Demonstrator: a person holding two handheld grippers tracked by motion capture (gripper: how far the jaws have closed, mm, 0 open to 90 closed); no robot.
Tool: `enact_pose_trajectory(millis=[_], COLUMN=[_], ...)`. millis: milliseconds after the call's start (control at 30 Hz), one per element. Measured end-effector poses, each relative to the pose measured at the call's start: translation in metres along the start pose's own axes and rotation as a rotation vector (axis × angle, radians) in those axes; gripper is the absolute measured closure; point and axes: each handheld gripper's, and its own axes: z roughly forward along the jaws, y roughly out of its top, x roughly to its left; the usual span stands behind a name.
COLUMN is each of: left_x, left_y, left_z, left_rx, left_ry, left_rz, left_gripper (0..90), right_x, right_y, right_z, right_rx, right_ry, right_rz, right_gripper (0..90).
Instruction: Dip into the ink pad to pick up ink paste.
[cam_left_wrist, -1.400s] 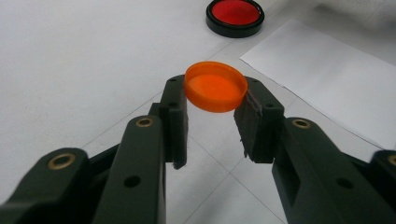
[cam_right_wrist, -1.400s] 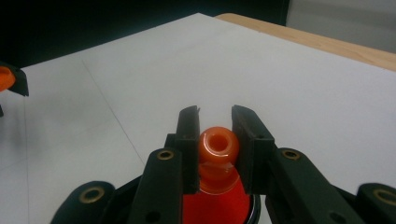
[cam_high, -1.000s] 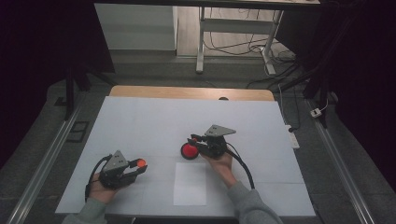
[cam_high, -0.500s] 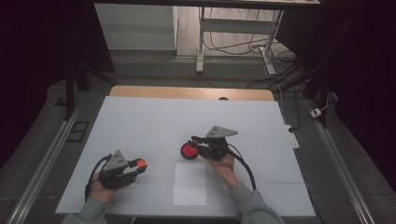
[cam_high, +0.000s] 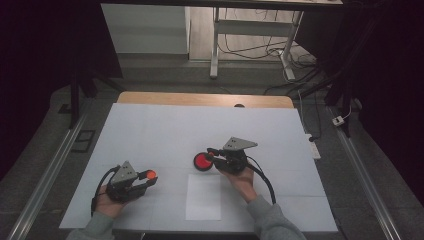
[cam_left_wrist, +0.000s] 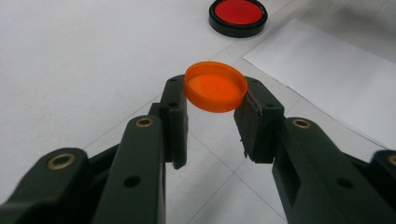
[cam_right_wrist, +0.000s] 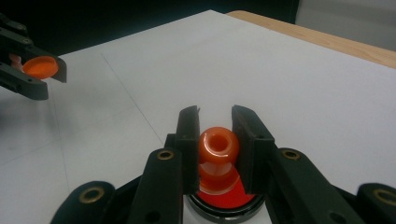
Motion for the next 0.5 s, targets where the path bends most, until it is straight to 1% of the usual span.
enact_pose_trajectory(millis=[500], left_x=[0.0002], left_y=[-0.0004], left_z=[0.0000], left_rx=[0.000], left_ry=[0.001], left_rz=[0.001], left_gripper=[64.6], right_x=[0.0009], right_y=[-0.0038], right_z=[-0.0076], right_rx=[0.007], right_ry=[0.001], right_rz=[0.001], right_gripper=[72.2])
